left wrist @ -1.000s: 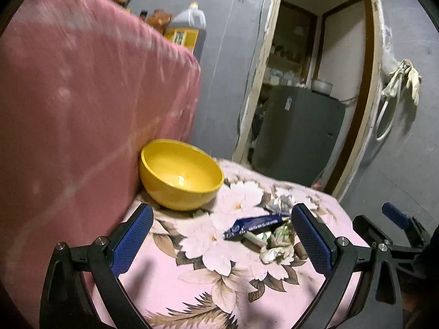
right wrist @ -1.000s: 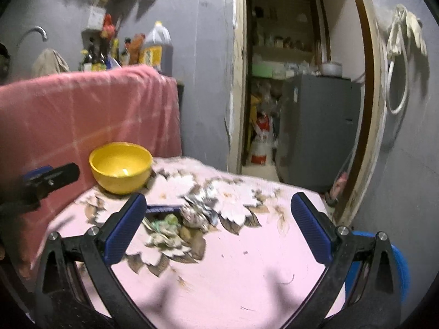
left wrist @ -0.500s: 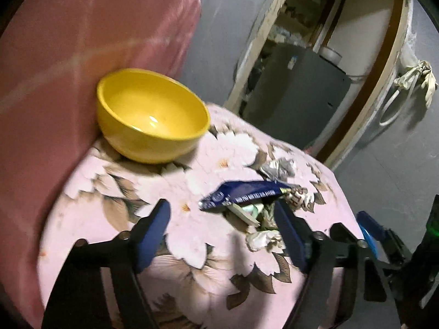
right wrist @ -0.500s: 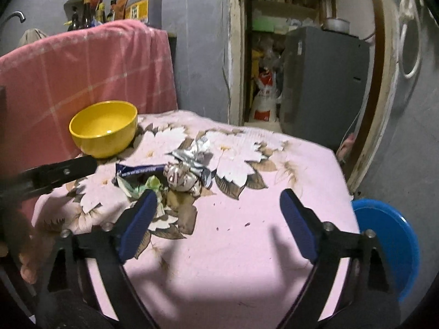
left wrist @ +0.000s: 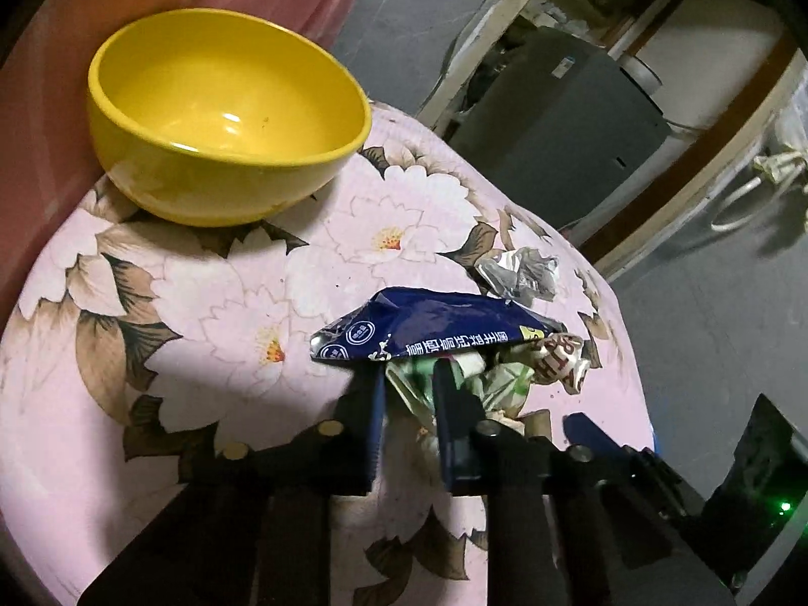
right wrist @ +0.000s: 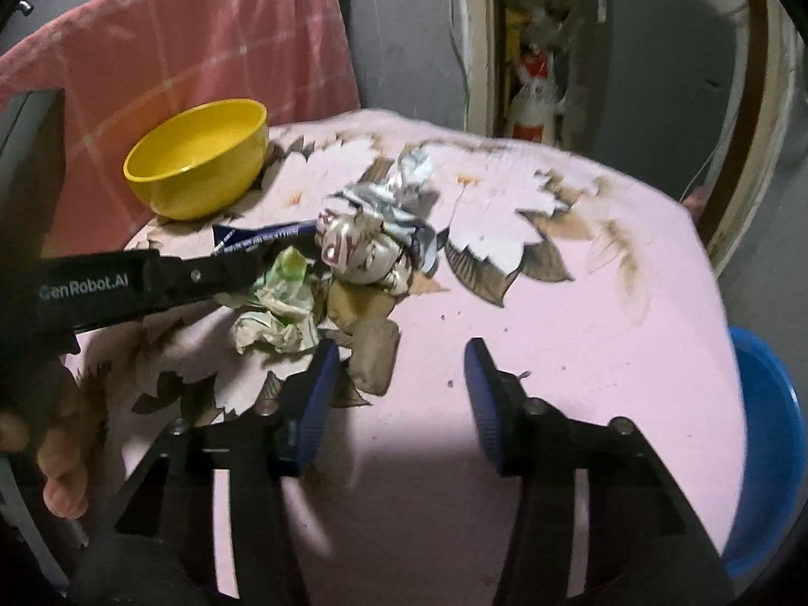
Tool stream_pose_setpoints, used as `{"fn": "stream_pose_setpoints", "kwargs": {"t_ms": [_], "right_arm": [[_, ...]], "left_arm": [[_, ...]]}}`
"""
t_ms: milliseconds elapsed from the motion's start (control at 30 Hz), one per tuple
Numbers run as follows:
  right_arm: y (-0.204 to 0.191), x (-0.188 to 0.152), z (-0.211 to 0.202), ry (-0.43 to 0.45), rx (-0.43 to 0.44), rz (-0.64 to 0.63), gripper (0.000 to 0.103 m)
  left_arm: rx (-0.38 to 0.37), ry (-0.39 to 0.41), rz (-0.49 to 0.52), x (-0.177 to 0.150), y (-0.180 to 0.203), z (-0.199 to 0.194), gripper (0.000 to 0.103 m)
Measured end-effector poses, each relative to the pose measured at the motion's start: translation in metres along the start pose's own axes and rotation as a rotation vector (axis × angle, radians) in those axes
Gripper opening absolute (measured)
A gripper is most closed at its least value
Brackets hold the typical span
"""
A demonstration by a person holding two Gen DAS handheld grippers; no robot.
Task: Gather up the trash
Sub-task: 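Grasp the green-white paper scrap with the left tool while the right tool grasps the tan lump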
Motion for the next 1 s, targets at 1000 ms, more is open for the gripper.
{"fn": "stream_pose_setpoints", "kwargs": {"t_ms": [1000], "right_arm": [[0.005,0.019,-0.137,0.358,0.090,0.038,0.025]], "left_arm": [[0.001,0.299,0.207,-0.005,0.091,-0.113,0.000]]}}
Point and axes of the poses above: each gripper's, at about its wrist camera, not at the fingertips, and z roughly the way its jaws point, y to its right, x to its top, the point moved 9 cm from there along z, roughly the way its jaws point, and after that the axes turned 4 degrees about z, right-handed, at the moved point
